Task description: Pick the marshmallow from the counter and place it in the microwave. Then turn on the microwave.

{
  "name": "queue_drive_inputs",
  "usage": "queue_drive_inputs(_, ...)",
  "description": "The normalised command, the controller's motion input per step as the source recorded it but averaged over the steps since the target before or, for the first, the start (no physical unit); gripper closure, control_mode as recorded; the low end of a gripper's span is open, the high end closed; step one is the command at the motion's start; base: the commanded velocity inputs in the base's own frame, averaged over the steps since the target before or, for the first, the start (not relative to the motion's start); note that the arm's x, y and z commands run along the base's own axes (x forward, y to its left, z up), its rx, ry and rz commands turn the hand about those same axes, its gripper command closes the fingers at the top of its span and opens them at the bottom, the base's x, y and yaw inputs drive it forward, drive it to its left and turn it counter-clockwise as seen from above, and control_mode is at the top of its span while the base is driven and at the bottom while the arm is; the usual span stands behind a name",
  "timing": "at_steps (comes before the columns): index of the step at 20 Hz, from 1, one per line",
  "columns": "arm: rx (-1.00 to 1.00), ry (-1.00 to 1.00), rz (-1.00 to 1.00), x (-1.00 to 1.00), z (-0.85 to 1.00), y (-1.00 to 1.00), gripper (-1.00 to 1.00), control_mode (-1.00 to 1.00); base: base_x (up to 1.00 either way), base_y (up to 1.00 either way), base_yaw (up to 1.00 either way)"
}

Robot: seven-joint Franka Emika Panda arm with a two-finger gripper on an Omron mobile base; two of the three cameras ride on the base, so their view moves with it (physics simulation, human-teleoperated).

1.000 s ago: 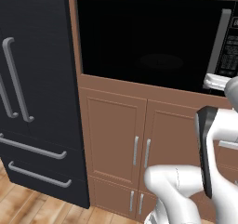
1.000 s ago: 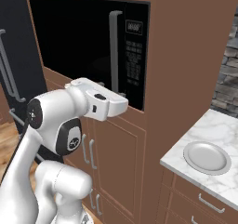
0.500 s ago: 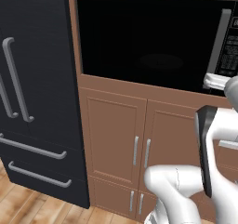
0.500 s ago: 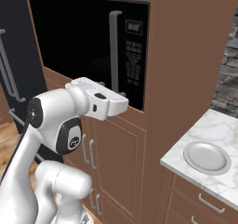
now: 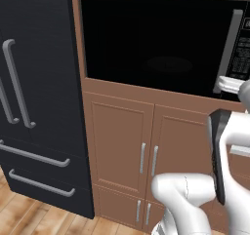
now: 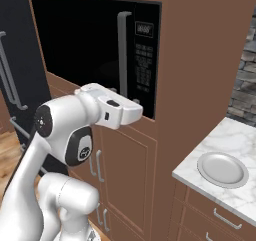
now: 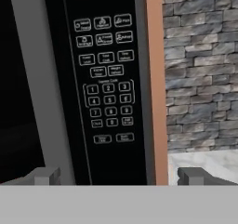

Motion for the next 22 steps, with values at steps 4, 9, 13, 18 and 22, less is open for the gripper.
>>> queue_drive_inputs(4,0.0,0.0,0.0,0.08,0.0,-0.04,-1.0,-1.0,0.0,0.0,0.0)
queue_drive_inputs(9,0.0,0.0,0.0,0.06,0.0,-0.1,-1.0,-1.0,0.0,0.0,0.0)
queue_drive_inputs(13,-0.01,-0.02,0.0,0.04,-0.02,-0.16,-1.0,-1.0,0.0,0.0,0.0)
queue_drive_inputs(18,-0.04,-0.05,0.0,0.01,-0.09,-0.16,-1.0,-1.0,0.0,0.0,0.0)
queue_drive_inputs(22,-0.07,-0.04,0.0,0.0,-0.13,-0.12,-1.0,-1.0,0.0,0.0,0.0)
